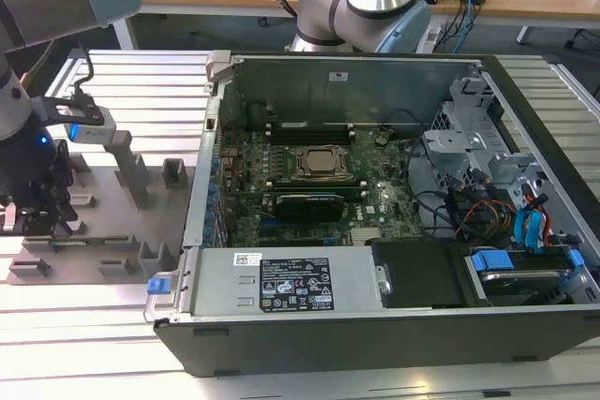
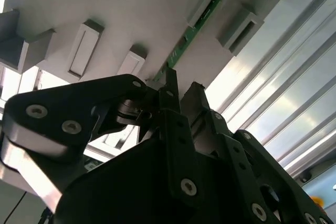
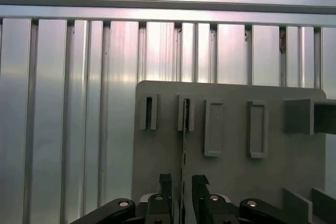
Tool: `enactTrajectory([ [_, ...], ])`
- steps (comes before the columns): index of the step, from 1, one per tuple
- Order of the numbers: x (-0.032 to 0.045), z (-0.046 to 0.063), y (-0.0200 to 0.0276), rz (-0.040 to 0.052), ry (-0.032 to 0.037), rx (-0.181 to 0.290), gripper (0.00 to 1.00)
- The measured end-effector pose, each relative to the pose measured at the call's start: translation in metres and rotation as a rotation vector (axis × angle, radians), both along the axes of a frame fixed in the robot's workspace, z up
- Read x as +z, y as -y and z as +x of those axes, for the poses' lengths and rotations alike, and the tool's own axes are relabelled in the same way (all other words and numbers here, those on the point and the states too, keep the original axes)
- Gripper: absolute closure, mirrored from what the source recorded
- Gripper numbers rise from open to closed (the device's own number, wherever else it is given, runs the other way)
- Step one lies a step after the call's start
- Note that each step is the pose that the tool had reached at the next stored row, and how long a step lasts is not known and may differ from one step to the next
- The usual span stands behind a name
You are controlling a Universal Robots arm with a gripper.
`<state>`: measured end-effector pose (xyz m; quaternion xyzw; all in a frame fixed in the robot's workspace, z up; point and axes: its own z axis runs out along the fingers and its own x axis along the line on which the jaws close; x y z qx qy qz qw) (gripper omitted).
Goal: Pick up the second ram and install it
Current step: 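Pick up the second ram and move it above second insertion slot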
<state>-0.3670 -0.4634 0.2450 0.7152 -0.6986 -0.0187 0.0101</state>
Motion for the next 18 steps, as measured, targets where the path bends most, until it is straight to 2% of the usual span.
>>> enactTrajectory([
  [5,-0.0078,0.000,0.0000,0.0000,0.0000,0.000,0.70],
  [8,-0.0186,0.000,0.0000,0.0002,0.0001,0.000,0.70],
  [9,-0.0212,0.000,-0.0006,0.0027,0.0000,0.000,0.70],
  [10,-0.0279,0.000,-0.0021,0.0034,0.0001,-0.023,0.70],
  [13,-0.0390,0.000,-0.0021,0.0034,0.0001,-0.025,0.70],
  [15,-0.0393,0.000,-0.0021,0.0033,0.0000,-0.025,0.70],
  [16,-0.0394,0.000,-0.0021,0.0034,-0.0001,-0.025,0.71],
  [18,-0.0394,0.000,-0.0022,0.0036,0.0000,-0.025,0.87],
])
